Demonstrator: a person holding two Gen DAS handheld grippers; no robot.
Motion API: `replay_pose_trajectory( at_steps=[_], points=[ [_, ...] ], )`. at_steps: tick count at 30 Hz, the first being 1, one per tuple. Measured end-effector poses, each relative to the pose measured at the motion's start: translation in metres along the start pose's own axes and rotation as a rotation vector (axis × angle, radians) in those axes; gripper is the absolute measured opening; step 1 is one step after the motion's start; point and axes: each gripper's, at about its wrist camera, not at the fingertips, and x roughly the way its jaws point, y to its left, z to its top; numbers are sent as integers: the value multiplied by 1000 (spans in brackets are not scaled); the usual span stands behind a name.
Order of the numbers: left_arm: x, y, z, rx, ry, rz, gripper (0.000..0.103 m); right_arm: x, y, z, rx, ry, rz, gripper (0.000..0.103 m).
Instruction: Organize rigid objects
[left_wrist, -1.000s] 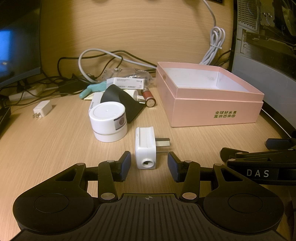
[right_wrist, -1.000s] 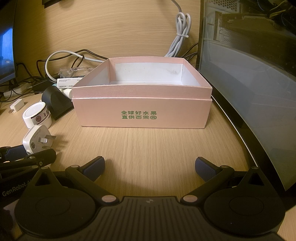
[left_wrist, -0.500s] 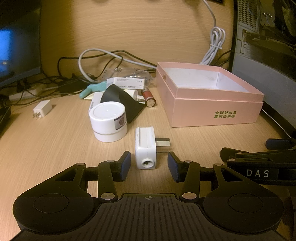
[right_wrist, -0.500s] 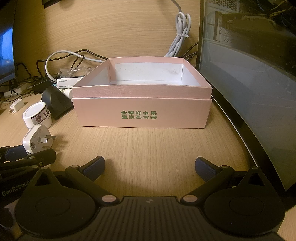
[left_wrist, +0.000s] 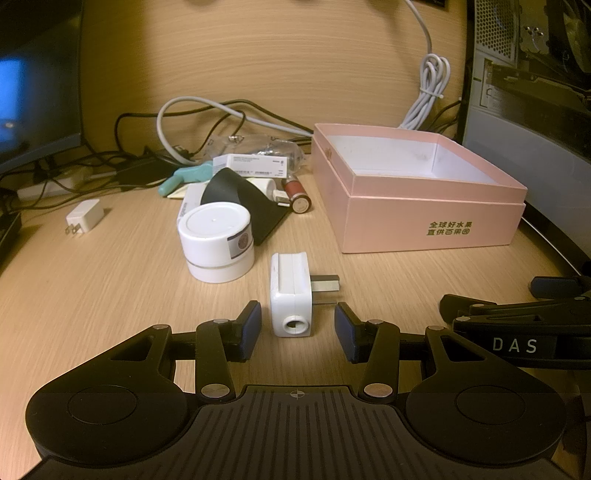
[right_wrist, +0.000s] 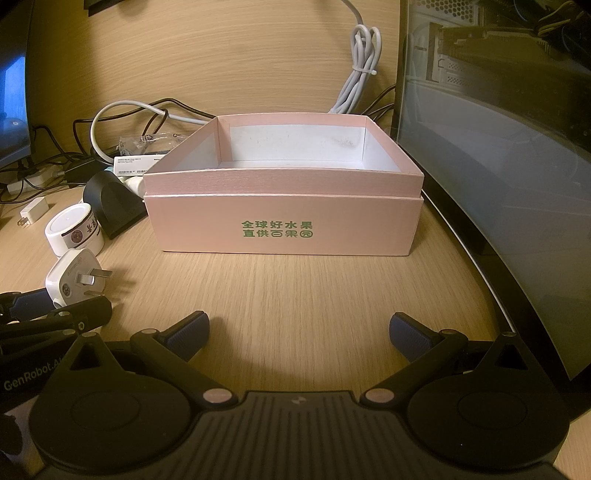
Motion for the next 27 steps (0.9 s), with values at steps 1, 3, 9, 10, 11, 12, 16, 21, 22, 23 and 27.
replay_pose_trajectory(
  at_steps=[1, 3, 9, 10, 11, 12, 16, 21, 22, 23, 27],
  points=[
    [0, 0, 0, 0, 0, 0, 49, 0, 0, 0, 0, 0, 0, 103],
    [0, 0, 0, 0, 0, 0, 49, 0, 0, 0, 0, 0, 0, 103],
    [-2, 11, -1, -61, -12, -62, 47, 3, 0, 1, -7, 11, 8, 103],
    [-3, 14, -1, -69, -9, -77, 46, 3, 0, 6, -15, 32, 17, 103],
    [-4, 17, 0, -69, -1, -84, 44, 2, -1, 8, -22, 55, 27, 103],
    [-5, 20, 2, -70, 14, -96, 44, 3, -2, 10, -27, 72, 36, 103],
    [-25, 56, 17, -139, 23, -178, 48, 3, -1, 11, -27, 102, 32, 103],
    [-37, 147, 62, -186, -153, 21, 44, 6, 0, 16, -29, 139, 24, 103],
    [-29, 165, 71, -195, -146, 56, 44, 6, 0, 17, -31, 145, 22, 103],
    [-13, 187, 82, -209, -108, 87, 44, 5, 1, 18, -32, 153, 19, 103],
    [43, 232, 102, -229, 9, 76, 44, -8, 13, 19, -59, 168, 40, 97]
  ],
)
